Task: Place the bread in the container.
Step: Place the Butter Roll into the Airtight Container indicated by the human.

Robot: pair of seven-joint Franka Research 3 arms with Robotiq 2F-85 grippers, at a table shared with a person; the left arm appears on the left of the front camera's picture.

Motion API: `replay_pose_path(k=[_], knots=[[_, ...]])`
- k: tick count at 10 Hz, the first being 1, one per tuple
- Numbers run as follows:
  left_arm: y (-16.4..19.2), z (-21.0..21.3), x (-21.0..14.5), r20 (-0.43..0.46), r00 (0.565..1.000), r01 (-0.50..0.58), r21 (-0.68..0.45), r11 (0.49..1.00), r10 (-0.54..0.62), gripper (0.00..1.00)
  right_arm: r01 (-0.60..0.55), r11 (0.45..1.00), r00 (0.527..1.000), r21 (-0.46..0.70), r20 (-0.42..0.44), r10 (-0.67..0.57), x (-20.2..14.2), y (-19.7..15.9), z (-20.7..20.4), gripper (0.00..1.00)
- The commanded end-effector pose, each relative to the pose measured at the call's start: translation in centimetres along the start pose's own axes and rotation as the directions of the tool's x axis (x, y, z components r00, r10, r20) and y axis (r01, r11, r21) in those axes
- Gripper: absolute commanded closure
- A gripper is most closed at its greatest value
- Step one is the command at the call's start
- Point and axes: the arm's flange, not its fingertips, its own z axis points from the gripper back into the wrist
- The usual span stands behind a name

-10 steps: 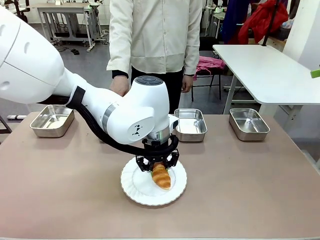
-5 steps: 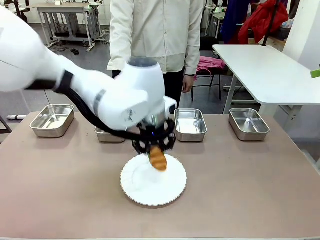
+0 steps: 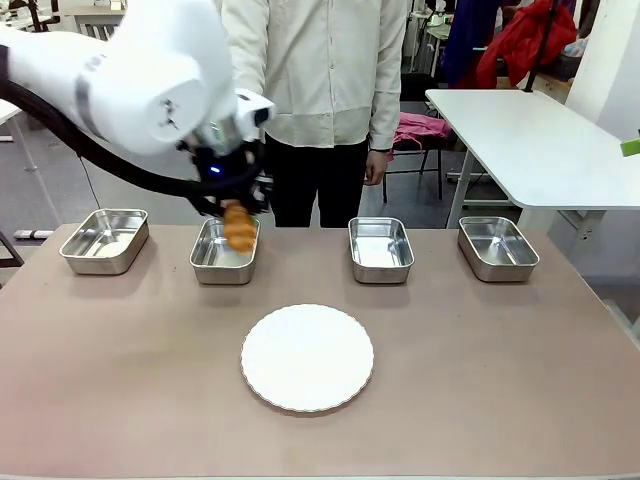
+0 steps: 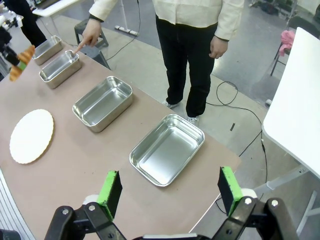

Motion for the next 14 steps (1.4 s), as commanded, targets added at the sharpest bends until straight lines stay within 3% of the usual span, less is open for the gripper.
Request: replay_pose_path(k=[1, 3, 5, 6, 8, 9, 11, 14], knots=[[4.6, -1.3, 3.0, -0.031, 0.996, 0.085, -0.026, 0.996, -0.086, 0.57, -0.002, 1.0, 1.0, 0.003, 0.011, 0.002, 0.1, 0.0, 0.0, 0.0], [7.0, -4.4, 5.2, -0.052, 0.984, 0.164, -0.109, 0.98, -0.171, 0.57, -0.002, 1.0, 1.0, 0.003, 0.011, 0.002, 0.1, 0.0, 0.0, 0.0], [5.7, -5.0, 5.0, -0.143, 0.978, 0.132, -0.144, 0.981, -0.153, 0.57, -0.002, 1.0, 1.0, 0.003, 0.011, 0.002, 0.1, 0.0, 0.0, 0.0], [8.1, -5.3, 5.0, -0.058, 0.987, 0.148, -0.078, 0.986, -0.153, 0.57, -0.002, 1.0, 1.0, 0.003, 0.011, 0.002, 0.1, 0.0, 0.0, 0.0], [6.8, -6.6, 5.0, -0.099, 0.982, 0.149, -0.11, 0.983, -0.16, 0.57, -0.002, 1.0, 1.0, 0.003, 0.011, 0.002, 0.1, 0.0, 0.0, 0.0], [6.5, -7.0, 5.7, -0.042, 0.993, 0.105, -0.145, 0.984, -0.113, 0.57, -0.002, 1.0, 1.0, 0.003, 0.011, 0.002, 0.1, 0.0, 0.0, 0.0], [6.3, -8.6, 7.0, -0.046, 0.993, 0.105, -0.097, 0.99, -0.11, 0.57, -0.002, 1.0, 1.0, 0.003, 0.011, 0.002, 0.1, 0.0, 0.0, 0.0], [6.4, -11.2, 8.6, -0.074, 0.988, 0.128, -0.127, 0.984, -0.138, 0.57, -0.002, 1.0, 1.0, 0.003, 0.011, 0.002, 0.1, 0.0, 0.0, 0.0]])
